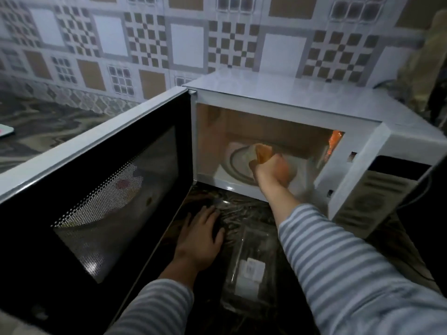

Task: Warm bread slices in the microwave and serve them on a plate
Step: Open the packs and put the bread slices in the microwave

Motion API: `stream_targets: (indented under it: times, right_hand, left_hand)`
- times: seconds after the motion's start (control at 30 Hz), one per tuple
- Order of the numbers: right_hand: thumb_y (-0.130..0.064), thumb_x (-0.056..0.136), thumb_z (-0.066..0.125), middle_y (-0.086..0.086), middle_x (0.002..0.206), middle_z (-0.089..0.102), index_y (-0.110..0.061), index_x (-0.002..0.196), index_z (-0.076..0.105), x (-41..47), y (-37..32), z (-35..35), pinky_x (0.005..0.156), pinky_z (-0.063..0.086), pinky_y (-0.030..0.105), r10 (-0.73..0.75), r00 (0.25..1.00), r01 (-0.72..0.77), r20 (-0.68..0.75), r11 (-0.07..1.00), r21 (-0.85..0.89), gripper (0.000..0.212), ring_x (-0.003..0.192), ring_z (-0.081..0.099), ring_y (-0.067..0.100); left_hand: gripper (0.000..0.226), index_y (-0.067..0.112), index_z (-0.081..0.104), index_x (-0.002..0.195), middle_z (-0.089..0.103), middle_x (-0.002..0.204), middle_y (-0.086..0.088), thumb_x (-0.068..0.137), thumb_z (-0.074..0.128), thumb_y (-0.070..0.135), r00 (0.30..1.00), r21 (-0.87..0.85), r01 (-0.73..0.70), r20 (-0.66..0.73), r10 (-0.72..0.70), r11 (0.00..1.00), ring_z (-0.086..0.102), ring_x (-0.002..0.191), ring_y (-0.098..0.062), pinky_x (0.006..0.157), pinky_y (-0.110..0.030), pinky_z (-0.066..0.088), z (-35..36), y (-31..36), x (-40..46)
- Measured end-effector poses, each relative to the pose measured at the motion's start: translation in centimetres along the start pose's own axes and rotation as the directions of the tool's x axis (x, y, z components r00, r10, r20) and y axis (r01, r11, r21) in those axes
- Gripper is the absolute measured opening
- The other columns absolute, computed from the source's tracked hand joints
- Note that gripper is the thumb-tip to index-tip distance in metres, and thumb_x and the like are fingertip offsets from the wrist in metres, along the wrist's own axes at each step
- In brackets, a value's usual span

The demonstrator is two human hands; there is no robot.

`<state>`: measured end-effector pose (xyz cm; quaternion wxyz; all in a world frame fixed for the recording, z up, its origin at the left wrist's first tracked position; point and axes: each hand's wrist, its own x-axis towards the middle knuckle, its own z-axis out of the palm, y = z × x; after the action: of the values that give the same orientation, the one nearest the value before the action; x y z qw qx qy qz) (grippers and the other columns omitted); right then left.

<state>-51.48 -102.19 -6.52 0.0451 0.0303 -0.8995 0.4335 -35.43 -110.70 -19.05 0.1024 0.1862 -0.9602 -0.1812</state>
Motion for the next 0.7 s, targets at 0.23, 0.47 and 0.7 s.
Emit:
stream_targets:
  times: [0.23, 0.47, 0.7]
  right_hand:
    - [-0.024, 0.088, 0.063, 0.008, 0.126, 0.064, -0.009, 0.119, 0.065, 3.4, -1.4, 4.3, 0.095, 0.043, 0.030, -0.004, 0.998, -0.004, 0.070, 0.994, 0.113, 0.034, 0.118, 0.058, 0.026]
    - [-0.030, 0.088, 0.063, 0.013, 0.129, 0.059, -0.006, 0.124, 0.056, 3.6, -2.0, 6.0, 0.097, 0.043, 0.033, 0.002, 1.000, -0.001, -0.003, 0.997, 0.082, 0.044, 0.120, 0.055, 0.029]
    - [-0.031, 0.087, 0.060, 0.008, 0.133, 0.057, -0.009, 0.129, 0.056, 3.9, -1.7, 6.0, 0.102, 0.040, 0.033, -0.094, 0.992, 0.093, 0.078, 0.996, 0.020, 0.047, 0.123, 0.052, 0.026]
  left_hand:
    - [0.074, 0.034, 0.026, 0.148, 0.020, 0.157, 0.016, 0.081, 0.009, 0.060, 0.998, 0.021, -0.005, -0.055, 0.006, 1.000, 0.007, 0.146, -0.001, 0.118, -0.028, -0.001, 0.4, -0.4, 0.0]
    - [0.067, 0.034, 0.030, 0.147, 0.022, 0.156, 0.018, 0.085, 0.019, 0.058, 0.999, -0.014, -0.002, -0.052, 0.001, 1.000, 0.008, 0.145, 0.001, 0.120, -0.033, 0.004, 0.4, -0.4, -0.1]
    - [0.061, 0.033, 0.032, 0.146, 0.024, 0.156, 0.016, 0.088, 0.030, 0.053, 0.998, -0.019, -0.014, -0.063, 0.013, 1.000, 0.011, 0.145, -0.001, 0.120, -0.031, 0.003, 0.4, -0.3, 0.0]
